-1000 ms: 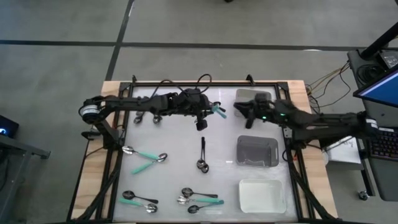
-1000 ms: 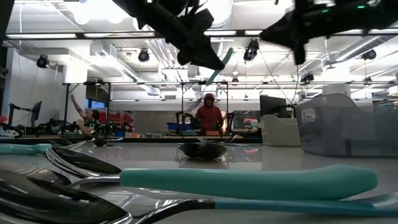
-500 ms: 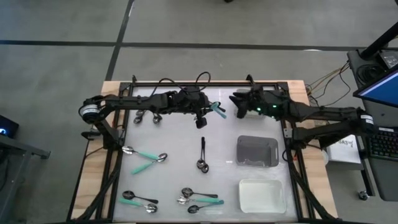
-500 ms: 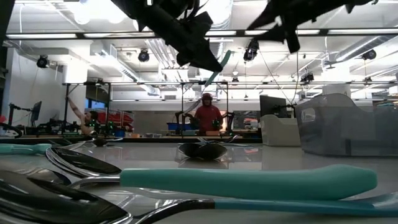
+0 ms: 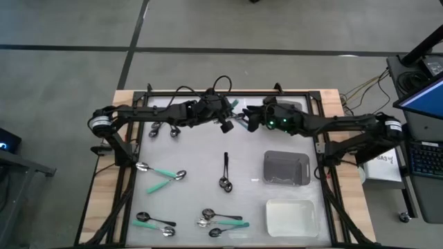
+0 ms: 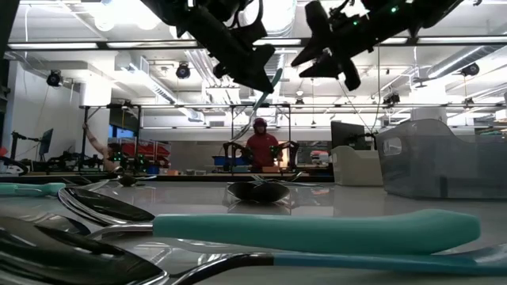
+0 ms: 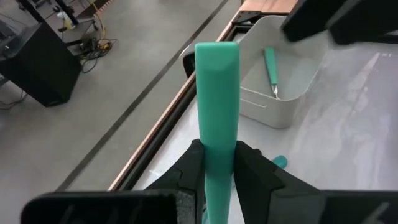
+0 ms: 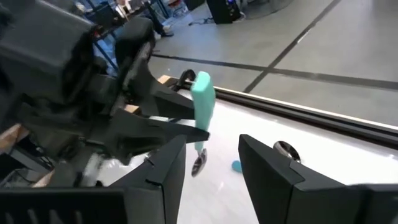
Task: Sort silverware by color (type)
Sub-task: Put the light blue spoon into the gray bin
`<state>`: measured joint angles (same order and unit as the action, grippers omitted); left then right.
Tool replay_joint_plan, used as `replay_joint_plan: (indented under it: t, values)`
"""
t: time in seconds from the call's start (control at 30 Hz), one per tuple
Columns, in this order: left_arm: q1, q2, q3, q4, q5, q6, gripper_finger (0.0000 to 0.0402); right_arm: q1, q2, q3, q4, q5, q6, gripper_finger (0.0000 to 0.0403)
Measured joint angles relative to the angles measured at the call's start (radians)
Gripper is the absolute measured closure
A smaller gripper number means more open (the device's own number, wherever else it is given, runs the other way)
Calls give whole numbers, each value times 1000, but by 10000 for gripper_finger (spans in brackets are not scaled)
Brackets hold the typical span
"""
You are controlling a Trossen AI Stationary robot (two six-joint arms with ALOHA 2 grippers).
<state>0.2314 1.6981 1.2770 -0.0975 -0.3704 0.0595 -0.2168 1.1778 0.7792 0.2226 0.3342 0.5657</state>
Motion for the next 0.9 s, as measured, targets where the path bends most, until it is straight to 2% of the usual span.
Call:
replay_joint_plan:
  t: [0.5,0.9]
  values:
    - [0,13,-1,-13,10,-37,352,0,202,185,-3,11,-125,266]
    - [1,13,-2,-16,11,-26,352,1,229,230,-67,52,-184,270]
